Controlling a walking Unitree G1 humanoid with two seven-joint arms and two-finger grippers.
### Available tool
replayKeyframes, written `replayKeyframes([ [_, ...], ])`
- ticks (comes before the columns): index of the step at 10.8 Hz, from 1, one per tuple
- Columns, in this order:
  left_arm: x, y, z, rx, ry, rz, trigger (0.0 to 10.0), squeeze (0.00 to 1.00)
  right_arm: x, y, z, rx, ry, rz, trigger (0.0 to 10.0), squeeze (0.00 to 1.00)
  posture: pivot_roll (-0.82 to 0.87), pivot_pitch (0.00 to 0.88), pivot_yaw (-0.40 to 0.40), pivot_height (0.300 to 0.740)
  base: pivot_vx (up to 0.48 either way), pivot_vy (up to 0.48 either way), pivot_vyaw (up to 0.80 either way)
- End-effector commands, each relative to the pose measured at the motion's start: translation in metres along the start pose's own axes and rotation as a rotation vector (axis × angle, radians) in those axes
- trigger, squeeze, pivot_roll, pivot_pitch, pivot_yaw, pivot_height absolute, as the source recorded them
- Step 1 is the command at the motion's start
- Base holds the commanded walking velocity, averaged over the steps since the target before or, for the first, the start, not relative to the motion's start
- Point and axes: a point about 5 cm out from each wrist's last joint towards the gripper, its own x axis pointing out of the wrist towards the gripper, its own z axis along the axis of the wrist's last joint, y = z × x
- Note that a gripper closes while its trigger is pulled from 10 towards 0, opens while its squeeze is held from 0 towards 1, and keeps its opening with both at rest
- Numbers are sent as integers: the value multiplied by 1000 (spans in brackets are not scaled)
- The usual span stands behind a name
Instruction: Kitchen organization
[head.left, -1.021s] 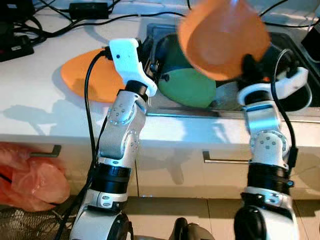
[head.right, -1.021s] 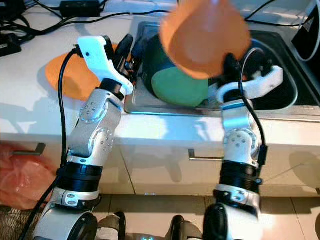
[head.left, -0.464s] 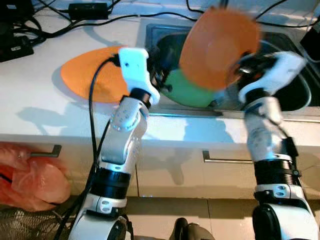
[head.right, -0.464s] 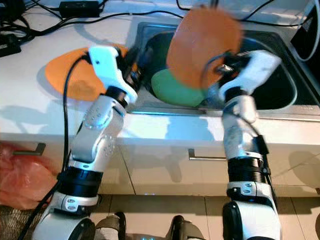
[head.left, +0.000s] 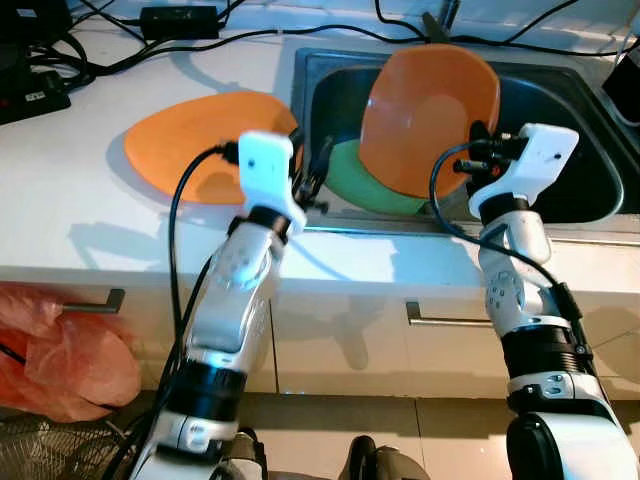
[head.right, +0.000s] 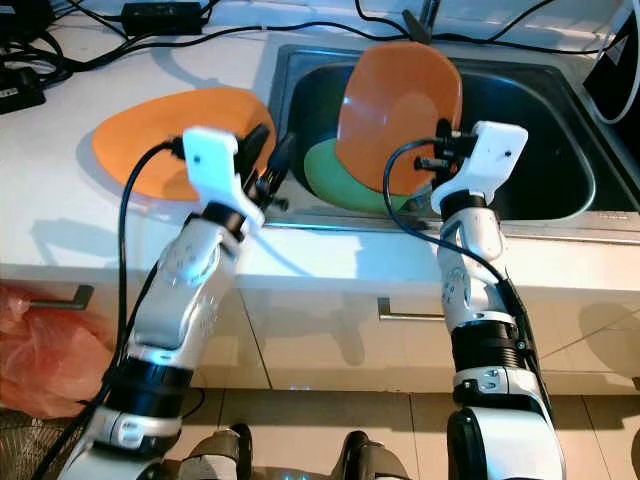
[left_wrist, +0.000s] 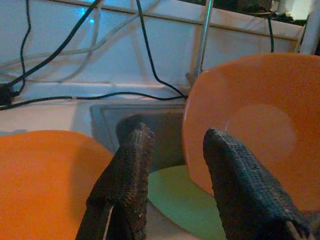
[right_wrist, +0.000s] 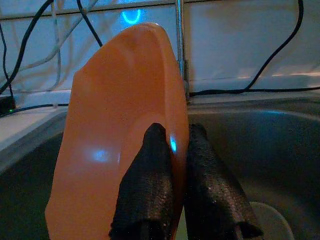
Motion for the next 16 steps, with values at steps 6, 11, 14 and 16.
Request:
replayKeyframes([
  [6, -12, -8, -13, 26, 9, -34, 10000, 0, -13, -4, -24, -159, 13, 50, 10000, 0, 163, 181, -58, 740, 0, 0, 0],
  [11, -11, -11, -13, 43, 8, -55, 10000, 0, -15, -1, -35, -169, 45, 70, 10000, 1000, 164, 180, -57, 740, 0, 0, 0],
  [14, -11, -11, -13, 45, 10, -56, 10000, 0, -15, 0, -37, -164, 47, 73, 10000, 988, 165, 179, -56, 740, 0, 0, 0],
  [16, -11, -11, -13, 45, 10, -56, 10000, 0, -15, 0, -37, -164, 47, 73, 10000, 988, 165, 179, -56, 740, 0, 0, 0],
])
